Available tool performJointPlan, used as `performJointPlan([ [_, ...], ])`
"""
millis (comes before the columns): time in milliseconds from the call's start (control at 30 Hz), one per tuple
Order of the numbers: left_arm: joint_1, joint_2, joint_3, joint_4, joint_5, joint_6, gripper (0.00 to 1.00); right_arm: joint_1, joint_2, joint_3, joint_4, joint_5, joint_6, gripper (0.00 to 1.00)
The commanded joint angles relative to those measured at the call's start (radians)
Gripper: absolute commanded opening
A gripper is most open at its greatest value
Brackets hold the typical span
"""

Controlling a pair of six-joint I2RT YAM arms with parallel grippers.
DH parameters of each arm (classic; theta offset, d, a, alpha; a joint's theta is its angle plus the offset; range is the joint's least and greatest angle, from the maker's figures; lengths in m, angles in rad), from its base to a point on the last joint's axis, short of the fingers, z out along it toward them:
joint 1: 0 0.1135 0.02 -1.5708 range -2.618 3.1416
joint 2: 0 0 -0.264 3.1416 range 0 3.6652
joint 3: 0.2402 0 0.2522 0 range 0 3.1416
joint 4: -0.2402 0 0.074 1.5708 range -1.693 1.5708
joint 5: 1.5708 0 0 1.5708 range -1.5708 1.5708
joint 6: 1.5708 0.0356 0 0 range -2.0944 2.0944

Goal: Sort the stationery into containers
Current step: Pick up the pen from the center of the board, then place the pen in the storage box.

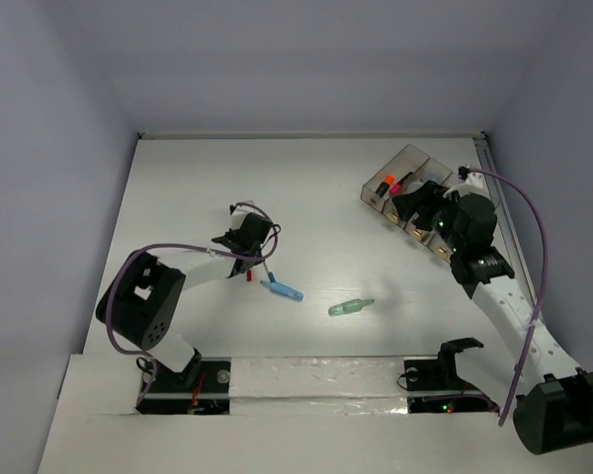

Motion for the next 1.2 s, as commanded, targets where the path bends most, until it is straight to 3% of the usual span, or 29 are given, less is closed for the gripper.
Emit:
performJointPlan([
  [0, 0.009, 0.031, 0.027, 0.005, 0.026, 0.016, 0.14, -0.001, -0.035, 0.016, -0.02, -0.012, -0.03, 0.69],
  [67, 0.009, 0.032, 0.035, -0.001, 0.02, 0.016, 0.0, -0.001, -0.049, 0.013, -0.028, -0.018, -0.031, 0.69],
  [167, 0.009, -0.001, 0.058, -0.042, -0.024, 0.006, 0.0, -0.001, -0.083, 0.007, -0.031, -0.04, -0.024, 0.69],
  [367, -0.005, -0.211, 0.165, -0.114, -0.095, -0.008, 0.0, -0.001, -0.11, 0.05, -0.129, -0.079, -0.05, 0.87],
  [467, -0.04, -0.294, 0.241, -0.061, -0.023, 0.002, 0.0, -0.001, -0.147, 0.11, -0.185, -0.09, -0.05, 0.91],
  [567, -0.118, -0.273, 0.345, -0.001, 0.103, 0.007, 0.0, -0.001, -0.208, 0.182, -0.238, -0.064, -0.048, 1.0],
  [667, -0.218, -0.152, 0.498, 0.022, 0.149, 0.031, 0.0, -0.001, -0.247, 0.284, -0.311, -0.041, -0.056, 0.99],
  [867, -0.31, 0.145, 0.81, 0.113, 0.329, 0.053, 0.0, -0.001, -0.29, 0.443, -0.413, -0.055, -0.074, 1.0],
  [1167, -0.39, 0.685, 1.407, 0.159, 0.495, 0.119, 0.0, -0.001, -0.406, 0.403, -0.37, -0.106, -0.015, 1.0],
])
